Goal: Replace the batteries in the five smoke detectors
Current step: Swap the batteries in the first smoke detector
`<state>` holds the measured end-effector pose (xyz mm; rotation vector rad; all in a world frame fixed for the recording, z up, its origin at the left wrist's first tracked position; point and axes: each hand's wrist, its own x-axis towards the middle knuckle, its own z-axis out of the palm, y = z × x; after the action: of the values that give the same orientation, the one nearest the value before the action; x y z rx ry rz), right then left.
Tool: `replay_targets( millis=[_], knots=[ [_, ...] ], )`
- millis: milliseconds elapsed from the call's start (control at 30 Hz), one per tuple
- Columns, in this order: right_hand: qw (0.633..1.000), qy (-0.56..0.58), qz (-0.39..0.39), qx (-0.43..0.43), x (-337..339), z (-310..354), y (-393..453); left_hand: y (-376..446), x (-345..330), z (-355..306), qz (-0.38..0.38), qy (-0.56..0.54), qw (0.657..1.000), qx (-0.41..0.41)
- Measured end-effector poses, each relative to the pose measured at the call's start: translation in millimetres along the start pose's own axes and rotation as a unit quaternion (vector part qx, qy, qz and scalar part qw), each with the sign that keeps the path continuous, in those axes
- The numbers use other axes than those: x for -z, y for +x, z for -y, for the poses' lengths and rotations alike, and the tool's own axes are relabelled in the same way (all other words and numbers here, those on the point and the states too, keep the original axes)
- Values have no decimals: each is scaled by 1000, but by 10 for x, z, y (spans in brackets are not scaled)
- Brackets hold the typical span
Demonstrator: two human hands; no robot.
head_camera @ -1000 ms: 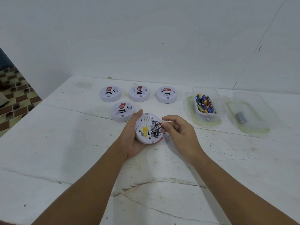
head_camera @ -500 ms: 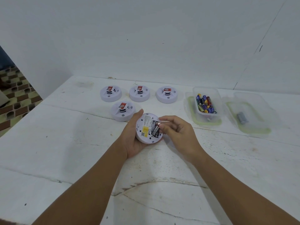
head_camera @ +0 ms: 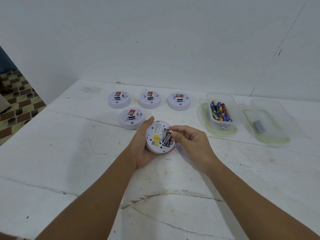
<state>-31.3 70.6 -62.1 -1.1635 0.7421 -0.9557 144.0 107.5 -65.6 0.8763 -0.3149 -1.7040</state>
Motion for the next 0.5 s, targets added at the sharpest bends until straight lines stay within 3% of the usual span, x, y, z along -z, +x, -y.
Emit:
replay_targets(
  millis=[167, 500],
  knots=[
    [997, -55, -24, 39, -50, -35, 9, -7, 3, 10, -9, 6, 1000, -5],
    [998, -54, 19, 3, 64, -94, 22, -4, 2, -11, -18, 4, 1000, 0]
  ],
)
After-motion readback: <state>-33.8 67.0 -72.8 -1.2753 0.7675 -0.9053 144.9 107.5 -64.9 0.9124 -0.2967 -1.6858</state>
